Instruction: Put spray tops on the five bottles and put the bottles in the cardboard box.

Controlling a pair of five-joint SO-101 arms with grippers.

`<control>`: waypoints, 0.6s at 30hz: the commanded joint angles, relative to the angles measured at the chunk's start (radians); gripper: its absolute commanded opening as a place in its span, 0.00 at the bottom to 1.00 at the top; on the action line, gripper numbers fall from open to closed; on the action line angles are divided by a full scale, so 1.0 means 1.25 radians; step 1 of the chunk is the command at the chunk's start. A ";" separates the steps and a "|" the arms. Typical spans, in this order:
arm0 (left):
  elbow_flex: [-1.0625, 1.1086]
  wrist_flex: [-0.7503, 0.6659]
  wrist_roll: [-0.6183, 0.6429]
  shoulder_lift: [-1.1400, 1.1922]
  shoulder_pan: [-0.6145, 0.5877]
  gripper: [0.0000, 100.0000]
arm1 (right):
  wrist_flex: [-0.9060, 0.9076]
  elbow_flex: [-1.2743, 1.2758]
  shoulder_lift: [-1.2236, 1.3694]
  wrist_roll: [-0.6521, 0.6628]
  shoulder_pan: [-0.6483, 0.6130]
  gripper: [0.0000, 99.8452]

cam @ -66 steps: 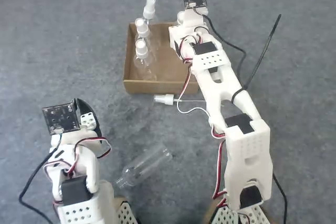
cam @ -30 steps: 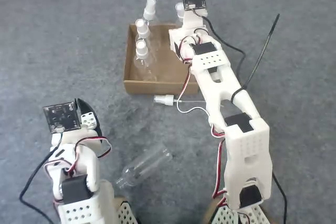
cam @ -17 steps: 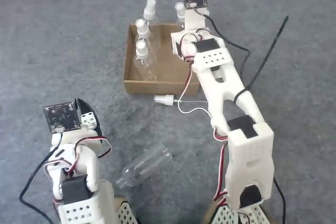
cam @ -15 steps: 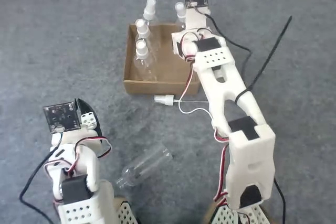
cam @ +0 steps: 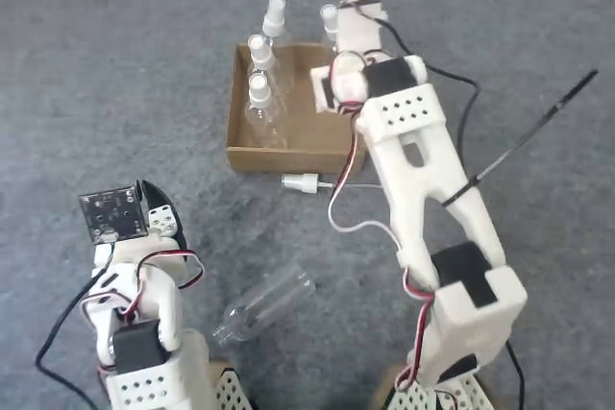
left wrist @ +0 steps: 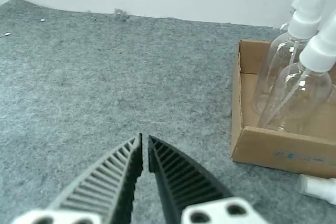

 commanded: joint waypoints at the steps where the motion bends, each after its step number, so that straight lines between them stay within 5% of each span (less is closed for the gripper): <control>1: -0.012 -0.033 -0.006 -0.005 -0.005 0.01 | 0.100 -0.020 -0.096 -0.006 -0.050 0.21; 18: -0.012 -0.033 -0.007 -0.005 -0.005 0.01 | 0.398 -0.018 -0.192 -0.010 -0.184 0.21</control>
